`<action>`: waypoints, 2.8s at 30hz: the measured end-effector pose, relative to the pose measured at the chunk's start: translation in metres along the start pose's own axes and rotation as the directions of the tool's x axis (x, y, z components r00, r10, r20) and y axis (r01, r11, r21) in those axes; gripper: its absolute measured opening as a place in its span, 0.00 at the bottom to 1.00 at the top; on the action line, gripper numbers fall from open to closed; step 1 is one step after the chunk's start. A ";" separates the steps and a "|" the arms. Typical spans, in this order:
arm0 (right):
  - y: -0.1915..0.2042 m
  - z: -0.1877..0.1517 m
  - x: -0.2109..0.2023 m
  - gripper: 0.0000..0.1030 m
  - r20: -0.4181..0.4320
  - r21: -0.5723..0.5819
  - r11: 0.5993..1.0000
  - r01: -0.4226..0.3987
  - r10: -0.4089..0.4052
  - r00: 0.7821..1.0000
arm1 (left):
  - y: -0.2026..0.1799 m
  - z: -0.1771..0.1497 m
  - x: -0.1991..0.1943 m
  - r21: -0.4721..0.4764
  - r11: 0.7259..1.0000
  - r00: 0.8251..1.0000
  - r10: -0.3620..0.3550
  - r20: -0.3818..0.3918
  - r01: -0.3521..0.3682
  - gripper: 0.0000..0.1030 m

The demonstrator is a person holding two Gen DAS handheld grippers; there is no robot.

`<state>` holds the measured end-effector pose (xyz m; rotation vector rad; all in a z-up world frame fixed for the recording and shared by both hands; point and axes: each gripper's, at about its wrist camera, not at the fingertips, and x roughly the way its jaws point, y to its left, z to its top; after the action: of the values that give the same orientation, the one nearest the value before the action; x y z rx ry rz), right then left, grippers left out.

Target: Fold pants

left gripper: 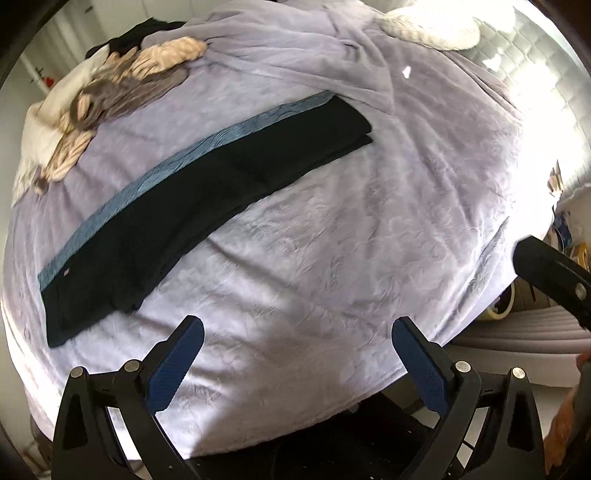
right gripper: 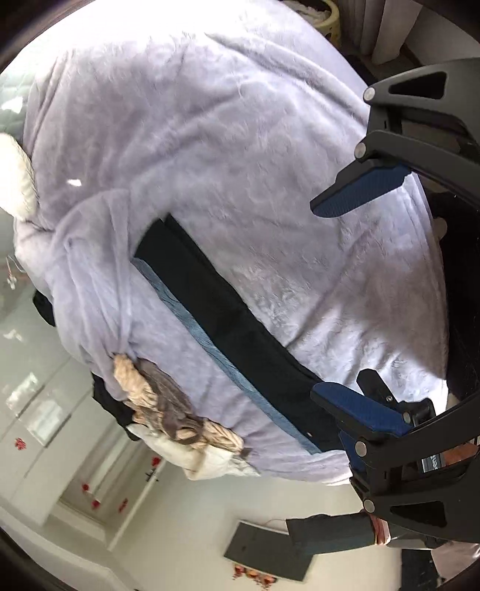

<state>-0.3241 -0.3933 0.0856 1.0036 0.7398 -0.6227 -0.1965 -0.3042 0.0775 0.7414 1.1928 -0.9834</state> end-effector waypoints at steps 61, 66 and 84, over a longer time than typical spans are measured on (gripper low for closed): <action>0.071 0.036 0.025 0.90 0.011 -0.003 0.974 0.225 -0.224 0.974 | 0.105 0.033 0.059 0.020 0.998 0.997 -0.058 0.043 0.057 0.99; 0.033 0.053 0.040 0.90 -0.023 0.068 0.987 0.149 -0.147 0.989 | 0.104 0.045 0.071 -0.039 0.999 1.000 -0.009 0.026 0.010 0.99; -0.113 0.173 0.227 0.86 -0.127 0.390 0.910 -0.137 0.200 0.972 | 0.134 0.123 0.157 -0.313 0.942 0.992 0.129 -0.003 -0.123 0.99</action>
<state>-0.2281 -0.6245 -0.0919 1.4769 0.6790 -0.5461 -0.0131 -0.3932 -0.0504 0.5471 1.2337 -0.6718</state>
